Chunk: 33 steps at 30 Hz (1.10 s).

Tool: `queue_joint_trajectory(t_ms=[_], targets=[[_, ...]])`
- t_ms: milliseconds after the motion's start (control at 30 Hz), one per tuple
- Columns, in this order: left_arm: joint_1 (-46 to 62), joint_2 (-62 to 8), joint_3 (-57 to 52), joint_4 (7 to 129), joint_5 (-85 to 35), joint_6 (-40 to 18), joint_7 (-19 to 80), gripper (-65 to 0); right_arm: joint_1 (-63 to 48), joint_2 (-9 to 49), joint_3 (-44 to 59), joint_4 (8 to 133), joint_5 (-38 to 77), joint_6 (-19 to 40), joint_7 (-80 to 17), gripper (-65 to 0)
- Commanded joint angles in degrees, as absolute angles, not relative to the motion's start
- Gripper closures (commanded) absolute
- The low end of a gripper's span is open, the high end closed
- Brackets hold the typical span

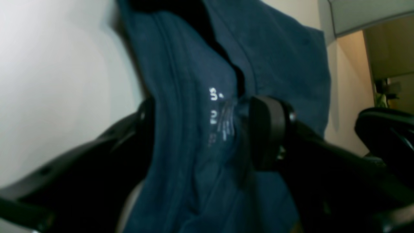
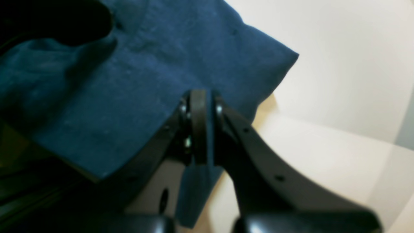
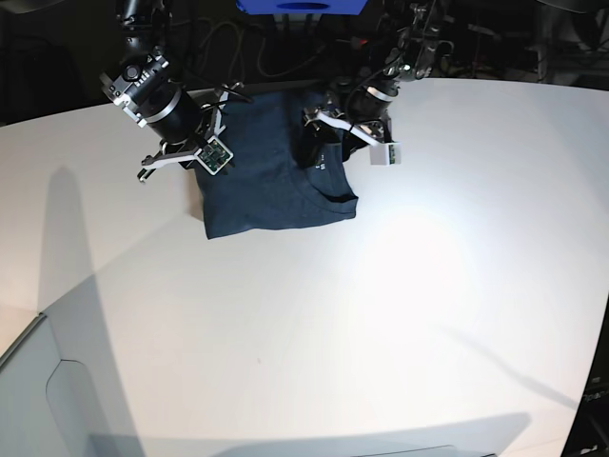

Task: Fold the T-shirt properly
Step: 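Grasp the bundle corner with the left gripper and drag it to square it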

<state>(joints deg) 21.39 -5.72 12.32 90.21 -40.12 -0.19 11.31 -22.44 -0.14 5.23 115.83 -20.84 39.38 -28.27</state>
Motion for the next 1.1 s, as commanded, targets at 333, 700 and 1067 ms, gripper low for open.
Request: queue_joint_trajectory(t_ms=[333, 700, 1067], targets=[[15.0, -6.0, 12.4, 84.9, -40.2, 0.0, 11.5, -5.5, -22.0, 0.0, 12.4, 117.3, -20.3, 40.0, -26.9, 0.0], [-4.2, -10.7, 21.3, 73.7, -39.7, 0.0, 27.2, 0.0, -22.2, -0.1, 22.9, 119.0, -20.3, 40.0, -26.9, 0.0], [-37.4, -15.2, 59.3, 55.3, -39.7, -5.9, 32.3, 0.0, -22.3, -2.9, 33.4, 119.0, -20.3, 40.0, -26.9, 0.0]])
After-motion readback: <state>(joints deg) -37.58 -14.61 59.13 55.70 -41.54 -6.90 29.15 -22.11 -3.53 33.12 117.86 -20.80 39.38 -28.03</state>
